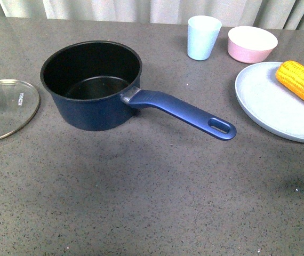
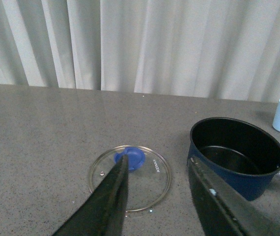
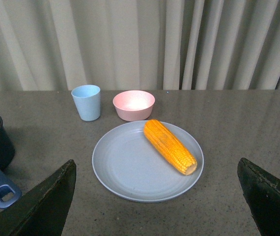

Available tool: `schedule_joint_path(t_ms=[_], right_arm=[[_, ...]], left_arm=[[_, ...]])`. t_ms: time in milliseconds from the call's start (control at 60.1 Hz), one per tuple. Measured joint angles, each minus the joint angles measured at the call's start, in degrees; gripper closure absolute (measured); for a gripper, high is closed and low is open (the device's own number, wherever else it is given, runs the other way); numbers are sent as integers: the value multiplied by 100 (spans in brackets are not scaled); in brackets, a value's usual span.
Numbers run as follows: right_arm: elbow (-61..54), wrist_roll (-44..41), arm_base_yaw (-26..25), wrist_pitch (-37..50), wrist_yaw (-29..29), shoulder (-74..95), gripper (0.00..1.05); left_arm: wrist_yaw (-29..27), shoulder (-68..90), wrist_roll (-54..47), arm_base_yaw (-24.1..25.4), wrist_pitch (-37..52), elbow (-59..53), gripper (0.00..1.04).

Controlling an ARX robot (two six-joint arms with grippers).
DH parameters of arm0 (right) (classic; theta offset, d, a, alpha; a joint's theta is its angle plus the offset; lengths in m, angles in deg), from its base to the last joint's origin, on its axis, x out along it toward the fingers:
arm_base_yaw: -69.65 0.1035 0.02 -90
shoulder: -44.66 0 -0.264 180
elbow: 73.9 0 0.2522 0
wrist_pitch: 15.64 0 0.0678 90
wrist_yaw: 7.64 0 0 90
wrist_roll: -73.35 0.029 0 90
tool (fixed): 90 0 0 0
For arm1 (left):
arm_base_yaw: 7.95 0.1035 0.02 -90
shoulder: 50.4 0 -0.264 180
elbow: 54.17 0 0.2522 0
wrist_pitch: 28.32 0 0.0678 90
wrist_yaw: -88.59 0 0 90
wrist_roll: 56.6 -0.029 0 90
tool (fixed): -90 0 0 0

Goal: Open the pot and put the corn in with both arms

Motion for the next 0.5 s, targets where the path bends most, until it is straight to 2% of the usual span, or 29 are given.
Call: schedule_joint_path(t_ms=[300,499], right_arm=[[0,2,0,0,-2,0,9],[0,0,0,0,0,0,9]], left_arm=[[0,0,-4,0,0,0,7],[2,0,-13,0,0,0,9]])
